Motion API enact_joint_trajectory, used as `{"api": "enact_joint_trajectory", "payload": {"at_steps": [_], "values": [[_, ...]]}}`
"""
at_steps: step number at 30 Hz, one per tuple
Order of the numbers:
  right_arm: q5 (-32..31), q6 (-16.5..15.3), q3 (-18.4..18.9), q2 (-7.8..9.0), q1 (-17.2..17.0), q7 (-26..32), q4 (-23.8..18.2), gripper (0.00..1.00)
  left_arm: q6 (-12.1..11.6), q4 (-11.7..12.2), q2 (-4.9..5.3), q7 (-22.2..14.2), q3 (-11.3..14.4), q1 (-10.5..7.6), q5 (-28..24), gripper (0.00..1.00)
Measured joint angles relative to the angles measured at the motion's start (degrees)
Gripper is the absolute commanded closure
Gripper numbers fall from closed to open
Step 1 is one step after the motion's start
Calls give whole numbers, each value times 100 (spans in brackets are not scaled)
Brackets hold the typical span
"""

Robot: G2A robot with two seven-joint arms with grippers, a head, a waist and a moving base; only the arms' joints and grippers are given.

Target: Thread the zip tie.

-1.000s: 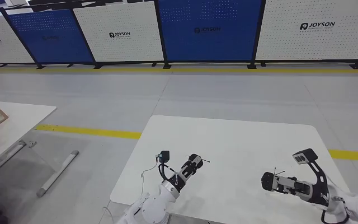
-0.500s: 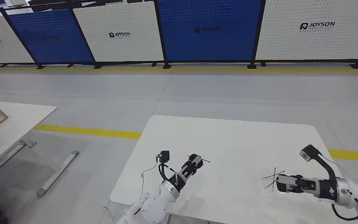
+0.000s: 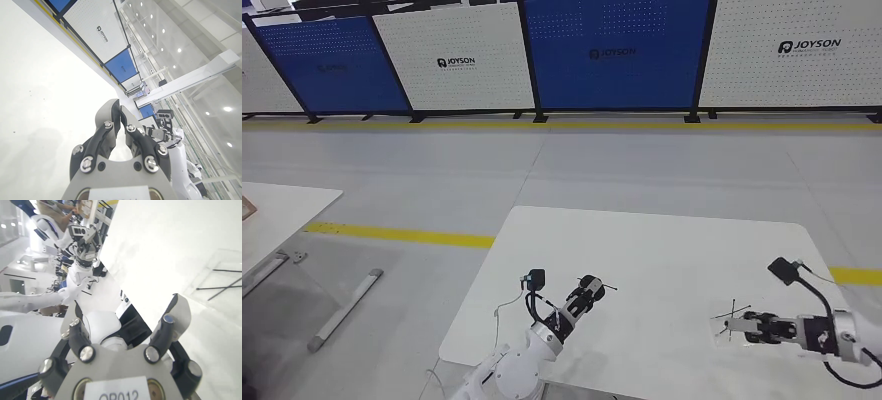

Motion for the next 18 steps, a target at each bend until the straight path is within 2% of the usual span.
{"api": "enact_joint_trajectory", "payload": {"at_steps": [4,8,10,18], "values": [[-456,217,-414,177,322,-1,-75,0,0,0,0,0,0,0,0,100],[-1258,168,-1222,414,844,-1,-52,0,0,0,0,0,0,0,0,100],[-1231,61,-1297,442,913,-1,-75,0,0,0,0,0,0,0,0,100],[-1173,81,-1280,437,900,-1,-77,0,0,0,0,0,0,0,0,100]]}}
